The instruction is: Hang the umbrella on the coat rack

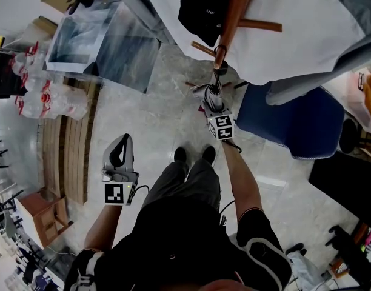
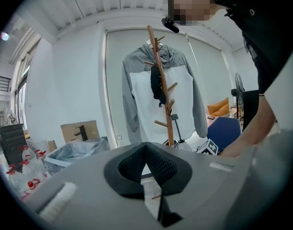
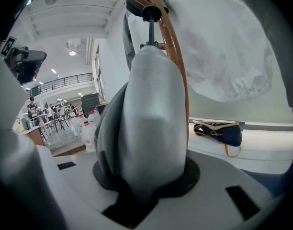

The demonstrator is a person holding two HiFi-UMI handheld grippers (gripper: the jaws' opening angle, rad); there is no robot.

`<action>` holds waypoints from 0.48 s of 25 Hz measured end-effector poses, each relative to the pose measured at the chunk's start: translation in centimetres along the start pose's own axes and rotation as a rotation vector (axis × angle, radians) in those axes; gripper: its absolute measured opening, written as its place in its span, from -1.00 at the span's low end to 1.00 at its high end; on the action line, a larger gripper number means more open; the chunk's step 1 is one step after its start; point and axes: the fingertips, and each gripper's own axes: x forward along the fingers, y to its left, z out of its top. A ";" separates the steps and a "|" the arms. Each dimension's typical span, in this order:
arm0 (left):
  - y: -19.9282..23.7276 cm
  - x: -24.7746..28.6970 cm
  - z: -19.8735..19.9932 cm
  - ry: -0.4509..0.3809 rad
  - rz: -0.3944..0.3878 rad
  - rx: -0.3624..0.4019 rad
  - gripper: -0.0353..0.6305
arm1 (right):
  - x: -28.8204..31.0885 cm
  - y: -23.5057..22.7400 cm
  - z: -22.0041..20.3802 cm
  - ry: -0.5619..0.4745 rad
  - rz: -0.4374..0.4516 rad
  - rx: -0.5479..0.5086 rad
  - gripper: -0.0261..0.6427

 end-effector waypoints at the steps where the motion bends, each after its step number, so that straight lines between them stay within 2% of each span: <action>1: 0.1 0.0 -0.1 0.002 0.001 0.001 -0.89 | 0.1 0.0 -0.1 0.000 -0.002 0.001 -0.52; 12: -0.1 0.5 -0.8 0.010 -0.011 0.019 -0.89 | 1.3 -1.3 -0.9 -0.002 -0.038 0.005 -0.51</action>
